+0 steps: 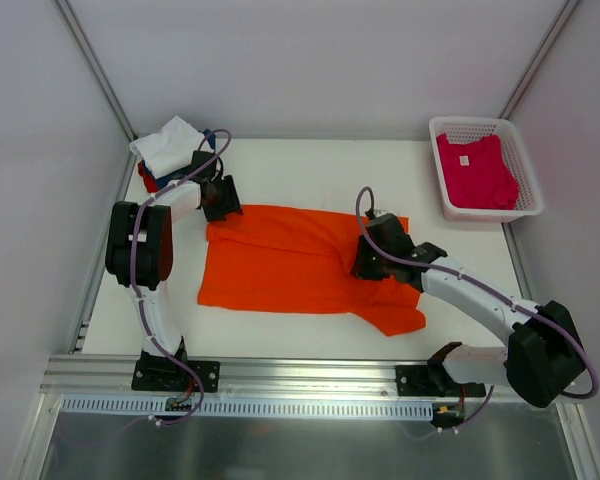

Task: Fold and stack the t-shirts
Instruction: Fold the tshirt

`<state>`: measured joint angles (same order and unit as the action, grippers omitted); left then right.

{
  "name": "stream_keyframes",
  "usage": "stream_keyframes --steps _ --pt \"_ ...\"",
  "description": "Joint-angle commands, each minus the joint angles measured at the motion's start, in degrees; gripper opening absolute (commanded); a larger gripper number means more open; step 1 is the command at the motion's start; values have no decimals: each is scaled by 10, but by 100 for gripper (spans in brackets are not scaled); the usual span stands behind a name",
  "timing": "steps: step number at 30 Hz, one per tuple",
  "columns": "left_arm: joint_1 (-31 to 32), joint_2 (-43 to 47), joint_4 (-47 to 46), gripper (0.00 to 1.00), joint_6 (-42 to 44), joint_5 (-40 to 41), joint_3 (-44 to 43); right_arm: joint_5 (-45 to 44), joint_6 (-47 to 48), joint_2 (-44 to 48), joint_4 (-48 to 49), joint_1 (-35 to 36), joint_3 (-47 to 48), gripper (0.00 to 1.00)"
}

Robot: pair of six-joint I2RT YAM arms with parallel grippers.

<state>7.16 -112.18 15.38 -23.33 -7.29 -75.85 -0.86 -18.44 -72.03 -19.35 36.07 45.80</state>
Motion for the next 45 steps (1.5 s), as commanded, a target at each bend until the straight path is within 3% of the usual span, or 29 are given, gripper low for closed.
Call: stream_keyframes --steps 1,6,13,25,31,39,45 --pt "3 9 -2 55 9 -11 -2 -23 -31 40 -21 40 -15 24" --pt "3 9 -2 55 9 -11 -2 -86 -37 83 -80 94 -1 23" --pt "3 9 -2 55 8 -15 -3 -188 30 96 -121 76 59 27" --pt "3 16 -2 55 12 -17 2 -110 103 -57 -29 -76 76 23" --pt "3 16 -2 55 12 -19 2 -82 118 -106 12 -109 80 17" --pt "3 12 -2 55 15 -17 2 -56 126 -164 51 -133 90 1" --pt "3 9 -3 55 17 -15 1 -33 118 -185 62 -138 87 0"
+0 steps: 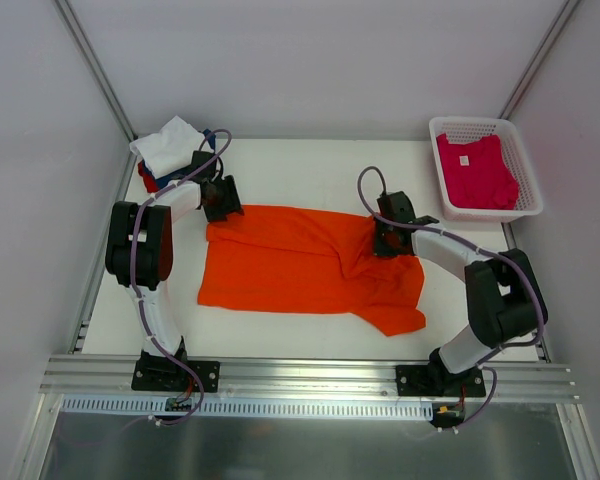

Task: Fold and stack the t-shirts
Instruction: Fold the tshirt

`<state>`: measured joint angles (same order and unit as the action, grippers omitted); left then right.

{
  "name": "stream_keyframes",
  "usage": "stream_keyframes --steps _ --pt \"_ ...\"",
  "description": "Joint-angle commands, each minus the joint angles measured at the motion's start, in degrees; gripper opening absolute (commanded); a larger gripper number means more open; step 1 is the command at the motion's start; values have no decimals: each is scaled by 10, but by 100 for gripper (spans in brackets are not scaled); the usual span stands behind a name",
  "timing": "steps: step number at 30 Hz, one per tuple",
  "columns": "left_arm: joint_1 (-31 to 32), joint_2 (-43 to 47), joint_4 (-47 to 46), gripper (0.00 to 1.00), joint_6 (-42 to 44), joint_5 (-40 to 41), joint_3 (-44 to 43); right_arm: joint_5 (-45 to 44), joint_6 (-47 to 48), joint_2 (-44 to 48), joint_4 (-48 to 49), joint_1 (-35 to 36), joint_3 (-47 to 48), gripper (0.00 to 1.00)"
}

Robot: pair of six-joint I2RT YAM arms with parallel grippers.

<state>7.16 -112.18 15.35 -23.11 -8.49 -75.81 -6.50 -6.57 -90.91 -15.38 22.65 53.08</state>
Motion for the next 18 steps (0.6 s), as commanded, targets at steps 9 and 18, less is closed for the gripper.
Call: stream_keyframes --steps 9,18 --pt "3 3 -1 55 13 -4 -4 38 -47 138 2 19 -85 0" --pt "2 9 -1 55 11 -6 -1 13 -101 267 -62 84 -155 0"
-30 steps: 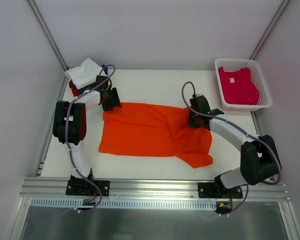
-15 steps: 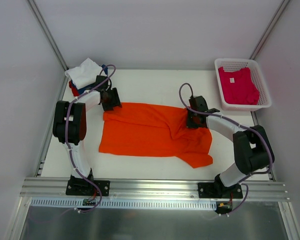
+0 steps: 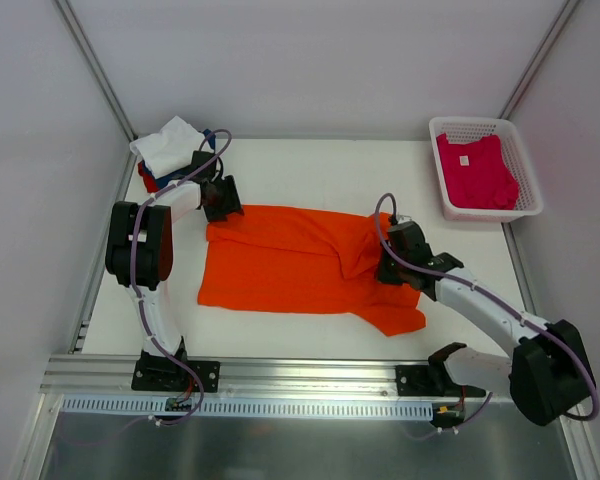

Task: Fold and stack the t-shirts
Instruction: Fold the tshirt

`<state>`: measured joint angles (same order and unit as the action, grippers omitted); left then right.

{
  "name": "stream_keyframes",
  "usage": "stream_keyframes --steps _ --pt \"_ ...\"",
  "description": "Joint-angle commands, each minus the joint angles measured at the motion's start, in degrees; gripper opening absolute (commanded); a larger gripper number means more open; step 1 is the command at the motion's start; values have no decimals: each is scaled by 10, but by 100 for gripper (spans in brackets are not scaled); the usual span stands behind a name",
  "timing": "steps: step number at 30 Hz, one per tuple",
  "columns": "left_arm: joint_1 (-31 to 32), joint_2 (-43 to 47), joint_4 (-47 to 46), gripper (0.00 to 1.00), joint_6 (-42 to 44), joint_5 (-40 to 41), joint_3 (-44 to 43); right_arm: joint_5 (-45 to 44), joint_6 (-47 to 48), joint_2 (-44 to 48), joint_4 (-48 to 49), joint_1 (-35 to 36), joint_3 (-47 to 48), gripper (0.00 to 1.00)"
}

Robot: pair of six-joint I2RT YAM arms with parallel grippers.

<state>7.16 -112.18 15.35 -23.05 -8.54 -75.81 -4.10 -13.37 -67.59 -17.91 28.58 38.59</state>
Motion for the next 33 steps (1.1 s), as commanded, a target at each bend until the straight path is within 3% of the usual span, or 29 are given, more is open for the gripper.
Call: stream_keyframes --steps 1,9,15,33 --pt "2 11 -1 55 11 -7 -1 -13 -38 53 -42 32 -14 0" --pt "3 21 -1 54 10 -14 12 -75 -45 120 -105 56 -20 0" --pt "3 71 -7 54 5 -12 71 -68 -26 127 -114 6 -15 1" --pt "44 461 -25 56 -112 39 378 -35 8 99 -84 -63 -40 4"
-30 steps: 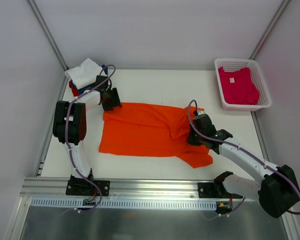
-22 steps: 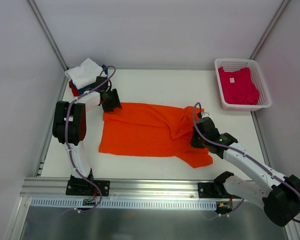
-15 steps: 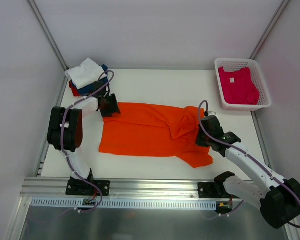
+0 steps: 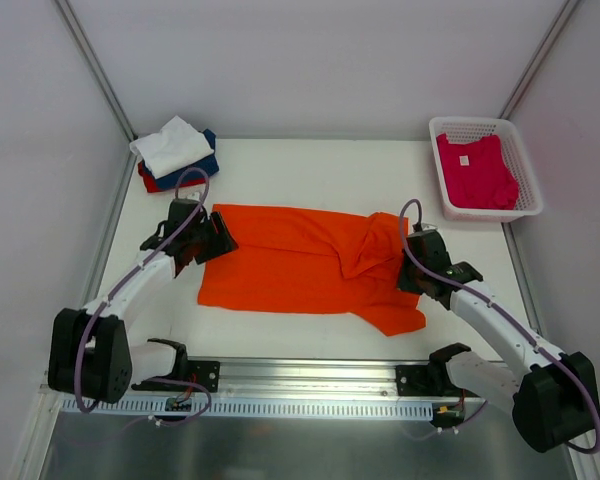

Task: Fold and stack the t-shirts
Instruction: Fold the tshirt

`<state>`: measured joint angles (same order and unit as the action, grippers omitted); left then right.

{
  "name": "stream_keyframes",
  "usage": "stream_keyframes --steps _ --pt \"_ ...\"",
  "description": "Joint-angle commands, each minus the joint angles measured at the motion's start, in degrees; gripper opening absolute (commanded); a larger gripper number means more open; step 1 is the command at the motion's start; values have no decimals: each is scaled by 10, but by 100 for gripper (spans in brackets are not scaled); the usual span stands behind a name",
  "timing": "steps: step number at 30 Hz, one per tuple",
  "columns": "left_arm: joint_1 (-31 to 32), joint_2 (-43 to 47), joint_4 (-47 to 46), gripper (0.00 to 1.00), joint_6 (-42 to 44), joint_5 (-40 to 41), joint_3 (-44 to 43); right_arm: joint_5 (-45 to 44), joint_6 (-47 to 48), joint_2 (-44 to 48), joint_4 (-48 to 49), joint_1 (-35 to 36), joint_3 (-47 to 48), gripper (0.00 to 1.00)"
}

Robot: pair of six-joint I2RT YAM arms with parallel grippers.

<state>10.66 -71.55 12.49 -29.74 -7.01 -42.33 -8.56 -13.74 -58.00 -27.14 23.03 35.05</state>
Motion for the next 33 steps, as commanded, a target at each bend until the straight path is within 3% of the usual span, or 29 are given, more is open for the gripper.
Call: stream_keyframes --steps 1,14,25,29,30,33 --pt "15 70 6 56 -51 38 66 12 13 3 10 -10 -4 4" --pt "31 221 81 55 -80 182 174 49 22 16 34 -30 -16 4" --pt "44 189 168 55 -149 228 154 64 27 20 50 -54 -36 4" --pt "60 186 177 54 -171 233 160 63 15 34 41 -56 -51 16" --pt "65 190 177 54 -175 234 164 60 13 38 36 -56 -59 28" --pt "74 201 180 54 -185 233 173 28 6 62 15 -56 -78 40"
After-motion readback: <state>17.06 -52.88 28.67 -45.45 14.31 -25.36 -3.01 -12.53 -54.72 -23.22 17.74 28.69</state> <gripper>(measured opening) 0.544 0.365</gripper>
